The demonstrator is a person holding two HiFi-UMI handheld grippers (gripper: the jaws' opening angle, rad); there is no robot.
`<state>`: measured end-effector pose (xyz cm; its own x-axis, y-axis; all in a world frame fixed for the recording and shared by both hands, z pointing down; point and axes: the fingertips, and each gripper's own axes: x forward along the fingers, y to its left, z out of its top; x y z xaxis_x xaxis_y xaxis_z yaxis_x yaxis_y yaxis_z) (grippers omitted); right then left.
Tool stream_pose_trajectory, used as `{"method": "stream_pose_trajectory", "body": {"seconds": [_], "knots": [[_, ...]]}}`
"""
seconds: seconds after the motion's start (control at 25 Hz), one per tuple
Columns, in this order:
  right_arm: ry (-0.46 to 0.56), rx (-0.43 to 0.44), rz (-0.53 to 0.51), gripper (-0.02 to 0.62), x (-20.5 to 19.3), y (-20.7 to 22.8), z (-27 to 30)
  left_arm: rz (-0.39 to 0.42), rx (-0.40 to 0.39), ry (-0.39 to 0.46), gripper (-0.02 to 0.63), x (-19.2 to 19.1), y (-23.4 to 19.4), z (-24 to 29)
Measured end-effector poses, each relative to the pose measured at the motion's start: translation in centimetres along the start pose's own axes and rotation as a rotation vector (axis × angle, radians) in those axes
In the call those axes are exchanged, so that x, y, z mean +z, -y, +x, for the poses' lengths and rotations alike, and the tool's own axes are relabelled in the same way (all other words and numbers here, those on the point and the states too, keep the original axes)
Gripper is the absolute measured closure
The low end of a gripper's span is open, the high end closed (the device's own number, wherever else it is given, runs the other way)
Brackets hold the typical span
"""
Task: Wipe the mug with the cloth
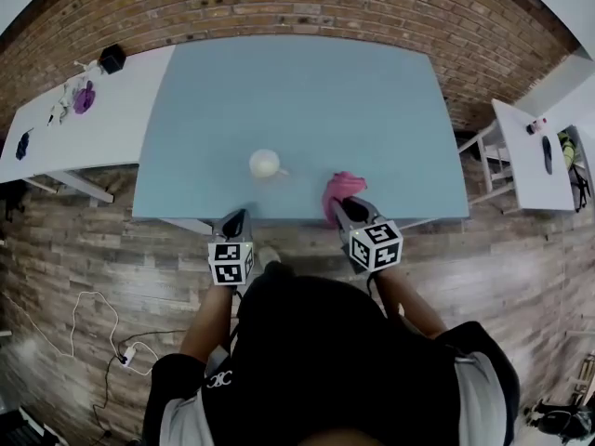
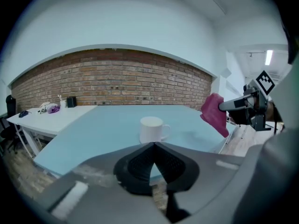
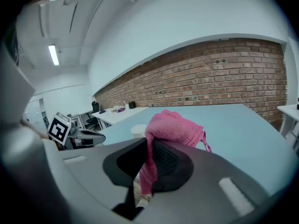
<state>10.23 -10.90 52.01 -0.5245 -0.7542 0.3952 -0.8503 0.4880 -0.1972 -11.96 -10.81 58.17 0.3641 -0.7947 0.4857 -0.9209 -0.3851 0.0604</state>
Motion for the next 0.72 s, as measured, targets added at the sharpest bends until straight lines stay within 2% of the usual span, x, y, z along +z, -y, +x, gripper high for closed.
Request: {"method": "stream_pose_trajectory", "body": {"seconds": [0.28,0.48,0.72], "knots": [[0.028,0.063,-0.014,0.554,-4.0,-0.3,-6.8,-0.047,0.081,0.022,0.600,-3.5,6.3,-5.5],[0.040,0.114,0.008,0.554,-6.2,-1.9,-11.7,-0.086,0.145,0.002,0.600,-6.4,10.0,-10.8],[0.077,0.141,0.016,0.554,-6.4,-3.0,-15.1,0.063,0.159,0.015,0.600,-6.0,13.6,-14.8]]}}
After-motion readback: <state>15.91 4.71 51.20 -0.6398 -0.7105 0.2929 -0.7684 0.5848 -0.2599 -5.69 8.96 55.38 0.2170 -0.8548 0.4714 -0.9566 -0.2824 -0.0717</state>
